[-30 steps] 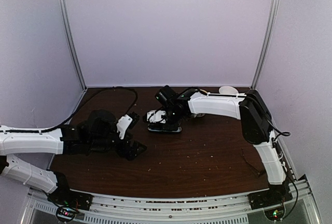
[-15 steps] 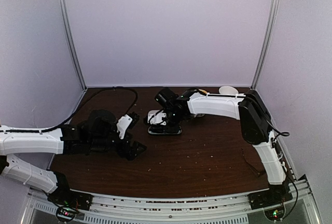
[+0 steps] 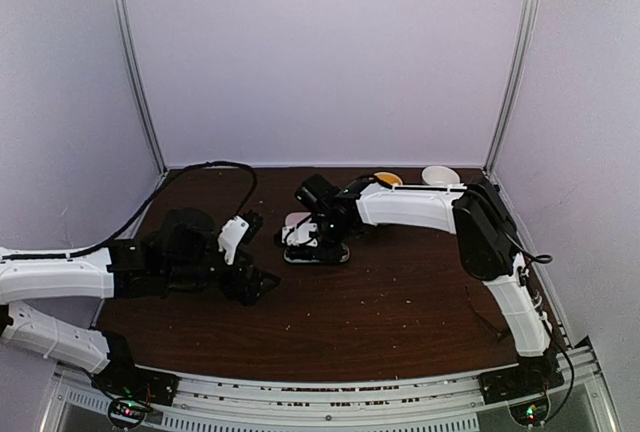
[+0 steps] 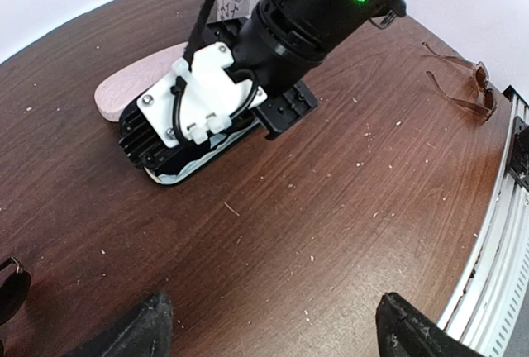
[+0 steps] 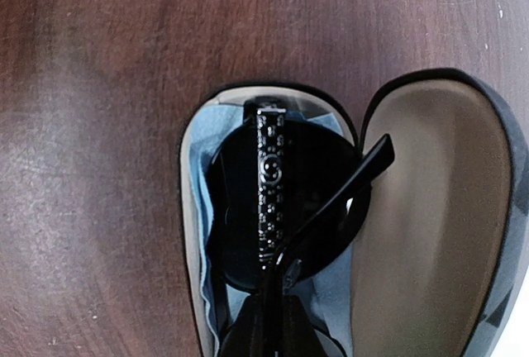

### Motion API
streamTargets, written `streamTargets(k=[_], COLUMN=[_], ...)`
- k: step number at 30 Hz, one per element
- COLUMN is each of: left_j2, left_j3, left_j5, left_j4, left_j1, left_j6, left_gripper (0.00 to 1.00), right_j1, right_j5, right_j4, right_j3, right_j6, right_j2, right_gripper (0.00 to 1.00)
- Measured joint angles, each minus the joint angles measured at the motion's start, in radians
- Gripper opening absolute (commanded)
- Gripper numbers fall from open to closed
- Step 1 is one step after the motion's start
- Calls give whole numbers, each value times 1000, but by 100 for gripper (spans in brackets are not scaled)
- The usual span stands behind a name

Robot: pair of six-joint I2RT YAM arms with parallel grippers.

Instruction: Organize the sunglasses

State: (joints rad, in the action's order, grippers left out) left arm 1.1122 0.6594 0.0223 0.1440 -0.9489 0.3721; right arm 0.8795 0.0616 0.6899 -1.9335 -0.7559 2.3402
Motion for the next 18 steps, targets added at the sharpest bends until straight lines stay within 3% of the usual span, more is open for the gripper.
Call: streamTargets(k=[3, 6, 18], left_j2=[-10, -13, -8], left_j3=[0, 0, 0], left_j5=[0, 0, 0], left_j4=[0, 0, 1], left_j1=[0, 0, 0], left_j6=[3, 5, 5], left_gripper=[89, 89, 89], right_j1=[0, 0, 0], right_j5=[-3, -3, -2], right_j4=[0, -1, -12], right_j3=[-14, -14, -3], right_j6=[4, 19, 48], right_j2=[9, 9, 0], right_gripper=[14, 21, 35])
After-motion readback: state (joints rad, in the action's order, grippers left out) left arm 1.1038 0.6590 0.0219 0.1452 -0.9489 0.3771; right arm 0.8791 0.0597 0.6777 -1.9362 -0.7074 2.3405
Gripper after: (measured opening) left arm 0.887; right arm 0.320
